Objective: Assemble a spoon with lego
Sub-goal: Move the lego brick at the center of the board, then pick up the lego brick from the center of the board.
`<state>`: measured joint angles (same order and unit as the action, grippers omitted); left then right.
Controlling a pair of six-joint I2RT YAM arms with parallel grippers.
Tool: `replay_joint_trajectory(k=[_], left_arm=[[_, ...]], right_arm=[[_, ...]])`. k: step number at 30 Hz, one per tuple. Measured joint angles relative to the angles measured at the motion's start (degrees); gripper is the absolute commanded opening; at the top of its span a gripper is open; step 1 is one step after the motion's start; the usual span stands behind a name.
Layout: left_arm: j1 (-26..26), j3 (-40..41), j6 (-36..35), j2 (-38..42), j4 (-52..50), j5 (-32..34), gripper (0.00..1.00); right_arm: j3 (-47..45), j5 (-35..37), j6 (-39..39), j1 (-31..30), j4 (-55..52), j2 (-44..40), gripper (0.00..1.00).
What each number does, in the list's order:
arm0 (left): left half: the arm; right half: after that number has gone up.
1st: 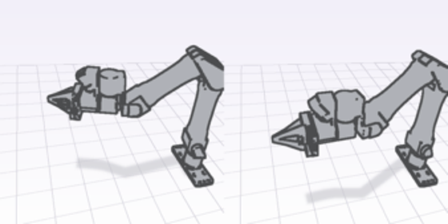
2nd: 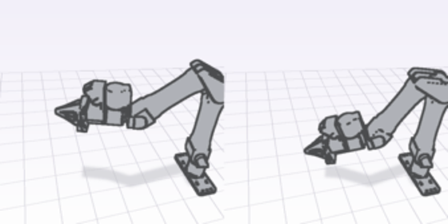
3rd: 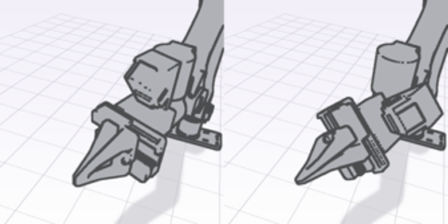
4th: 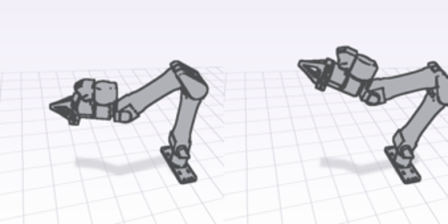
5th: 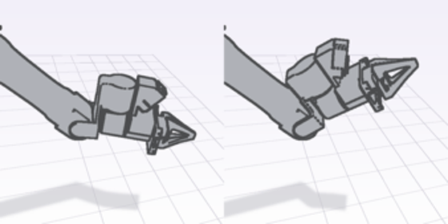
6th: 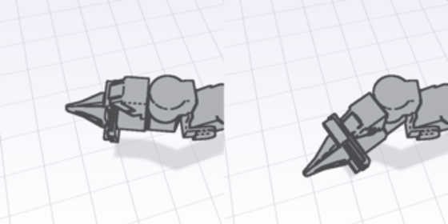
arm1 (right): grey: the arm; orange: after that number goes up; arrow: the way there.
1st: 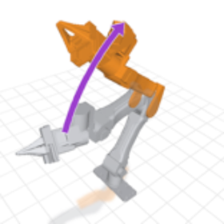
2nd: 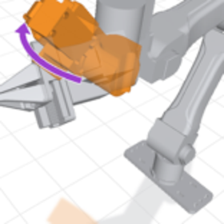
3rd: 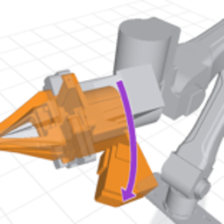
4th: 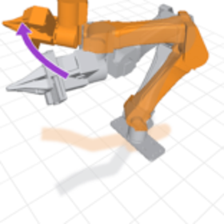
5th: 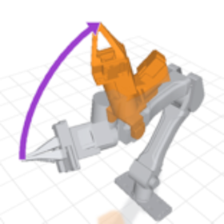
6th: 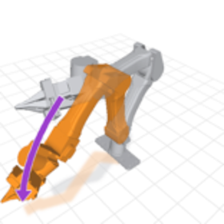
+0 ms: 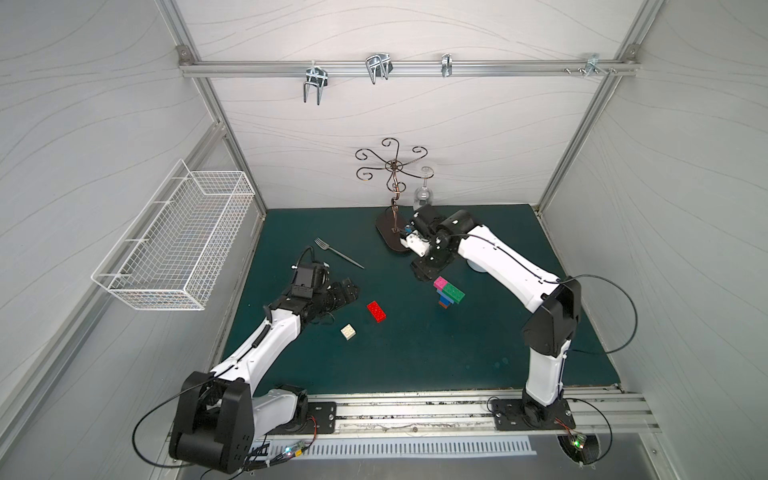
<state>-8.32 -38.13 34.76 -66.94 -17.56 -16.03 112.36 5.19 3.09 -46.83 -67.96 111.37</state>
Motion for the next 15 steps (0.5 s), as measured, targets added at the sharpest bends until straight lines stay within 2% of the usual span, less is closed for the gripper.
replay_joint_trajectory(k=[4, 7, 11, 15], left_arm=[[4.52, 2.38, 1.27, 0.02, -0.83, 0.98, 0.99], [5.25, 5.44, 2.60, 0.55, -1.64, 1.29, 0.99], [5.29, 9.16, 4.42, 2.43, -2.29, 1.95, 0.99], [5.33, 10.64, 5.35, 3.67, -2.34, 2.36, 0.99]], right_arm=[[5.62, 0.28, -6.43, -6.23, 2.16, 7.13, 0.66], [9.77, -1.07, -10.75, -9.03, 3.65, 13.70, 0.65], [12.22, -2.49, -14.56, -9.68, 4.83, 20.22, 0.63], [12.20, -3.32, -16.74, -9.86, 5.07, 22.80, 0.61]])
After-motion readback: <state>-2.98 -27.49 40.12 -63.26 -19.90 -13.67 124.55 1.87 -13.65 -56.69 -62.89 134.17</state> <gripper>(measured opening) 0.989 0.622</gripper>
